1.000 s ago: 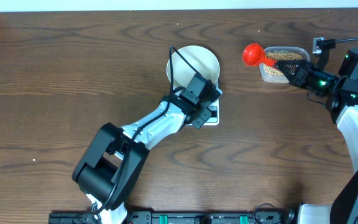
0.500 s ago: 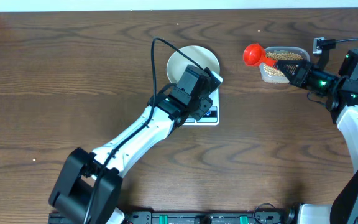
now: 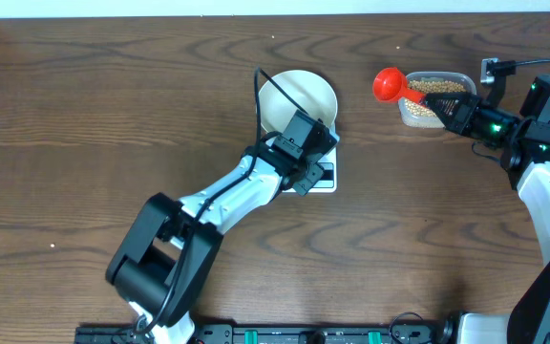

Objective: Scoop item into bowl and weigh 50g on scale

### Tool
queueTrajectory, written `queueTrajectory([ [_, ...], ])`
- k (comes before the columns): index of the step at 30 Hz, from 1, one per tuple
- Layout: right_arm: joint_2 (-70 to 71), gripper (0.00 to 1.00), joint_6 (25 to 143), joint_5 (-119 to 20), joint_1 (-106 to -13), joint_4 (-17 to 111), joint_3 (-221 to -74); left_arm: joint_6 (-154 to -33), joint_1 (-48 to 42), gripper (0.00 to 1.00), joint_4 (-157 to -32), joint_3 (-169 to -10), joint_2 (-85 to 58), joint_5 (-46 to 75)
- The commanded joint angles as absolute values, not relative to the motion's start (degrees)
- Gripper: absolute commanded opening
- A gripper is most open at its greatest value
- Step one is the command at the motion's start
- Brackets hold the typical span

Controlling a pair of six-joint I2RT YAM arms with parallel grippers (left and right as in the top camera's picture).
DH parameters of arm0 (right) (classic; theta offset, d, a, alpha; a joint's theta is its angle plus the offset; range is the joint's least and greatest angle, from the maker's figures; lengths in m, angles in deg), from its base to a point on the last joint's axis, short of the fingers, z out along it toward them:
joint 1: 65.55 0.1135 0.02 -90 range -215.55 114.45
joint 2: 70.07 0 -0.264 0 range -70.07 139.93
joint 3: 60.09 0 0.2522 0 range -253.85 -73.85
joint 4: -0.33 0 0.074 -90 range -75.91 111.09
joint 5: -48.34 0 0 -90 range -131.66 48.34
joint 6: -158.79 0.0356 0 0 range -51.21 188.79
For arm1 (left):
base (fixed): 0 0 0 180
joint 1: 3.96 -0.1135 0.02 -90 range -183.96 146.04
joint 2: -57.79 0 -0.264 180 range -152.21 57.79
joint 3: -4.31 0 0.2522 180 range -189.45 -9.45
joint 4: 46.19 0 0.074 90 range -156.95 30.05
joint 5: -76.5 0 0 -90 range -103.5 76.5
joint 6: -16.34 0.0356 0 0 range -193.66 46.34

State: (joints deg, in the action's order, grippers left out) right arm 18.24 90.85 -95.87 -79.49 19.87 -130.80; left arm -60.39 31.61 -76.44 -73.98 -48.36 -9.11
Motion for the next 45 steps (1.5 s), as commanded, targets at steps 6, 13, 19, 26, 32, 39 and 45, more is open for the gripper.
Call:
queueTrajectory([
  [6,17.6,0.01,89.7,-96.2,-79.9,20.5,-131.5,-60.4,31.5,0.07,-77.0,-73.4,-50.9,-8.6],
  [13,17.6,0.01,89.5,-96.2,-79.9,20.9,-131.5,-59.4,31.9,0.07,-77.0,-73.5,-49.3,-7.5],
  [19,17.6,0.01,89.3,-96.2,-79.9,21.2,-131.5,-57.8,33.1,0.07,-76.6,-73.4,-48.0,-7.5],
  [26,17.6,0.01,88.9,-96.2,-79.9,21.2,-131.5,-57.8,33.1,0.07,-76.6,-73.4,-49.1,-7.6],
  [32,17.6,0.01,88.9,-96.2,-79.9,21.2,-131.5,-57.8,33.1,0.07,-76.2,-73.4,-49.5,-8.5],
  [39,17.6,0.01,88.9,-96.2,-79.9,21.2,-131.5,-57.8,33.0,0.08,-75.0,-73.4,-49.6,-10.1],
  [45,17.6,0.01,88.9,-96.2,-79.9,21.2,-131.5,-57.8,33.0,0.07,-75.3,-73.4,-49.7,-10.1],
])
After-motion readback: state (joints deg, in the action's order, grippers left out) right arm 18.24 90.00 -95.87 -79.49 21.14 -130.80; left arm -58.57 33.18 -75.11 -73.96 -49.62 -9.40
